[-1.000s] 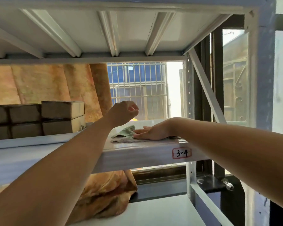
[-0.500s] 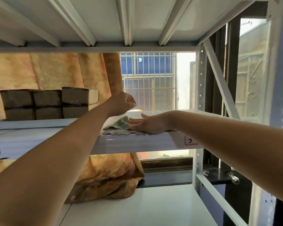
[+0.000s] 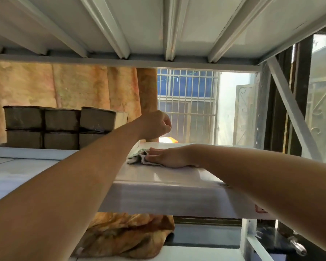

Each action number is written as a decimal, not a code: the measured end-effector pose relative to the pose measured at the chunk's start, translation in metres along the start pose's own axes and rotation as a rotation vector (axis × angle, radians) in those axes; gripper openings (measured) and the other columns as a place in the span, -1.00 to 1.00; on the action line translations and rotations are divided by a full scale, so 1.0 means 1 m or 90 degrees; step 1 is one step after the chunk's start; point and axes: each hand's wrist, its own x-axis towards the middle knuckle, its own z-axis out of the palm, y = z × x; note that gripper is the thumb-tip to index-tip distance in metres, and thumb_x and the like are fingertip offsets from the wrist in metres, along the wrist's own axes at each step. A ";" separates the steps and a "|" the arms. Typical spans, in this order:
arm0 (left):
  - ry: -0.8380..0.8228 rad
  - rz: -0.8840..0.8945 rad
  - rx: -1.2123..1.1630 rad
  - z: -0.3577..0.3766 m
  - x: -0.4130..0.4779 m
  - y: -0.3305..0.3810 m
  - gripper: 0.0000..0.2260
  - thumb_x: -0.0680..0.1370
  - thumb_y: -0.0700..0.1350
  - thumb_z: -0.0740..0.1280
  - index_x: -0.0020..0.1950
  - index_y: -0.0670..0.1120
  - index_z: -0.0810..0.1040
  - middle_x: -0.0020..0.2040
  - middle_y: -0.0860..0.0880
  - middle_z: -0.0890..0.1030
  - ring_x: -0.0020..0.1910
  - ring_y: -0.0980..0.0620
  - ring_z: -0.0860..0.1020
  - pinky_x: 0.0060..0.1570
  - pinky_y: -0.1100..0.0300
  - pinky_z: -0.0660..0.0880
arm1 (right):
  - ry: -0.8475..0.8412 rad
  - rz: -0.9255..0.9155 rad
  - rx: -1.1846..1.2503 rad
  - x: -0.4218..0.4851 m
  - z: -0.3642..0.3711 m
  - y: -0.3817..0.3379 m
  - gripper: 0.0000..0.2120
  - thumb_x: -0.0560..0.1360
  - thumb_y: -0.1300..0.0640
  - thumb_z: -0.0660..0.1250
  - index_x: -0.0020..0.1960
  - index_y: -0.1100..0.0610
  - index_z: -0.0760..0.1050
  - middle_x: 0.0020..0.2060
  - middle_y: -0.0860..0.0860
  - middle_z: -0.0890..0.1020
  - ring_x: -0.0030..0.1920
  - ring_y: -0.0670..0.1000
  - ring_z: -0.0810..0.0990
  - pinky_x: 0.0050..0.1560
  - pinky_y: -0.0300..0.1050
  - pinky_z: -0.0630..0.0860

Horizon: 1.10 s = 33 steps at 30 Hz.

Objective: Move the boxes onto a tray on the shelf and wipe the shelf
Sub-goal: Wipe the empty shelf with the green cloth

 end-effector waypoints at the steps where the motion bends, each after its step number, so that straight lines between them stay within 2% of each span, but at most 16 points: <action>1: -0.006 0.003 0.021 -0.001 0.005 -0.001 -0.78 0.58 -0.16 0.20 0.15 -0.15 0.57 0.01 -0.02 0.58 -0.11 0.10 0.49 -0.33 0.42 0.29 | -0.004 0.023 -0.010 0.006 -0.002 0.000 -0.45 0.61 -0.22 -0.14 0.55 -0.10 -0.08 0.55 -0.11 0.00 0.55 -0.03 -0.04 0.49 -0.03 -0.13; 6: -0.051 0.002 0.064 0.009 0.030 -0.014 -0.78 0.58 -0.11 0.21 0.13 -0.13 0.56 -0.01 -0.05 0.60 -0.08 0.06 0.52 -0.26 0.30 0.39 | -0.023 0.089 -0.102 0.045 -0.014 0.011 -0.42 0.61 -0.23 -0.21 0.56 -0.03 -0.13 0.56 -0.04 -0.05 0.55 0.00 -0.08 0.49 -0.02 -0.14; 9: -0.034 0.005 0.050 0.021 0.038 -0.024 -0.75 0.59 -0.01 0.20 0.15 -0.08 0.56 0.06 -0.03 0.61 0.00 0.03 0.53 -0.09 0.21 0.42 | -0.003 0.112 -0.117 0.071 -0.017 0.026 -0.42 0.62 -0.21 -0.21 0.56 0.00 -0.10 0.56 -0.02 -0.01 0.55 0.03 -0.06 0.48 -0.03 -0.13; 15: -0.059 -0.039 0.021 0.025 0.041 -0.044 -0.74 0.58 0.03 0.23 0.19 -0.06 0.52 0.13 -0.04 0.59 0.07 -0.01 0.53 0.02 0.15 0.46 | 0.044 0.162 -0.110 0.118 -0.028 0.054 -0.41 0.59 -0.26 -0.14 0.55 -0.04 0.01 0.51 0.01 0.21 0.49 0.07 0.18 0.47 0.01 0.09; 19: -0.050 -0.042 0.018 0.026 0.043 -0.049 -0.75 0.57 0.01 0.23 0.19 -0.04 0.52 0.16 -0.04 0.58 0.10 -0.03 0.53 0.01 0.16 0.46 | 0.055 0.138 -0.078 0.139 -0.030 0.061 -0.25 0.42 -0.36 -0.13 0.50 -0.01 0.17 0.40 0.01 0.37 0.37 0.06 0.35 0.44 0.08 0.21; 22: -0.054 -0.033 0.003 0.025 0.046 -0.052 -0.64 0.58 0.14 0.17 0.21 -0.06 0.53 0.12 -0.03 0.58 0.09 -0.02 0.53 -0.02 0.17 0.41 | 0.067 0.144 -0.066 0.145 -0.034 0.058 -0.28 0.51 -0.33 -0.06 0.53 0.07 0.09 0.48 0.06 0.23 0.49 0.13 0.18 0.51 0.11 0.05; 23: -0.057 -0.032 -0.001 0.025 0.047 -0.053 -0.61 0.58 0.17 0.15 0.19 -0.07 0.54 0.10 -0.03 0.58 0.08 -0.01 0.53 -0.04 0.17 0.39 | 0.081 0.139 -0.070 0.150 -0.036 0.063 -0.20 0.45 -0.45 -0.05 0.53 0.01 0.07 0.49 0.06 0.23 0.48 0.12 0.20 0.50 0.11 0.08; 24: -0.058 -0.031 -0.002 0.024 0.048 -0.054 -0.58 0.58 0.19 0.13 0.18 -0.08 0.54 0.08 -0.03 0.58 0.06 -0.01 0.53 -0.06 0.16 0.38 | 0.087 0.144 -0.060 0.161 -0.034 0.074 -0.06 0.29 -0.60 -0.08 0.52 -0.09 0.08 0.48 0.04 0.28 0.44 0.09 0.27 0.47 0.12 0.15; 25: -0.060 -0.029 0.000 0.024 0.049 -0.054 -0.57 0.58 0.21 0.11 0.16 -0.09 0.55 0.06 -0.04 0.59 0.05 -0.01 0.53 -0.06 0.16 0.37 | 0.065 0.149 -0.082 0.164 -0.033 0.081 -0.02 0.20 -0.65 -0.13 0.49 -0.17 0.11 0.45 0.02 0.32 0.41 0.05 0.32 0.45 0.10 0.20; 26: -0.063 -0.027 0.003 0.023 0.050 -0.053 -0.55 0.58 0.22 0.10 0.16 -0.09 0.54 0.04 -0.04 0.59 0.04 -0.01 0.53 -0.06 0.15 0.37 | 0.060 0.152 -0.076 0.163 -0.032 0.083 -0.13 0.29 -0.60 -0.13 0.49 -0.20 0.10 0.48 -0.01 0.28 0.43 0.04 0.29 0.46 0.09 0.17; 28: -0.069 -0.022 0.005 0.022 0.051 -0.050 -0.55 0.58 0.22 0.10 0.19 -0.08 0.53 0.03 -0.01 0.58 0.04 0.00 0.52 -0.05 0.16 0.37 | 0.044 0.197 -0.081 0.140 -0.031 0.064 -0.40 0.55 -0.33 -0.10 0.53 -0.16 0.00 0.54 -0.04 0.07 0.53 0.05 0.06 0.52 0.07 -0.01; 31: -0.074 0.003 0.033 0.022 0.049 -0.044 -0.62 0.58 0.17 0.15 0.22 -0.04 0.52 0.10 0.00 0.58 0.06 0.02 0.52 0.01 0.17 0.40 | 0.019 0.190 -0.072 0.110 -0.035 0.049 -0.48 0.63 -0.18 -0.08 0.55 -0.14 -0.10 0.55 -0.06 -0.15 0.55 0.02 -0.14 0.50 -0.01 -0.14; 33: -0.078 0.019 0.051 0.020 0.046 -0.043 -0.68 0.58 0.10 0.20 0.21 -0.05 0.54 0.13 -0.01 0.60 0.03 0.04 0.52 -0.03 0.20 0.40 | -0.010 0.188 -0.053 0.099 -0.034 0.042 -0.49 0.64 -0.17 -0.09 0.55 -0.13 -0.09 0.56 -0.06 -0.13 0.55 0.01 -0.13 0.49 -0.02 -0.13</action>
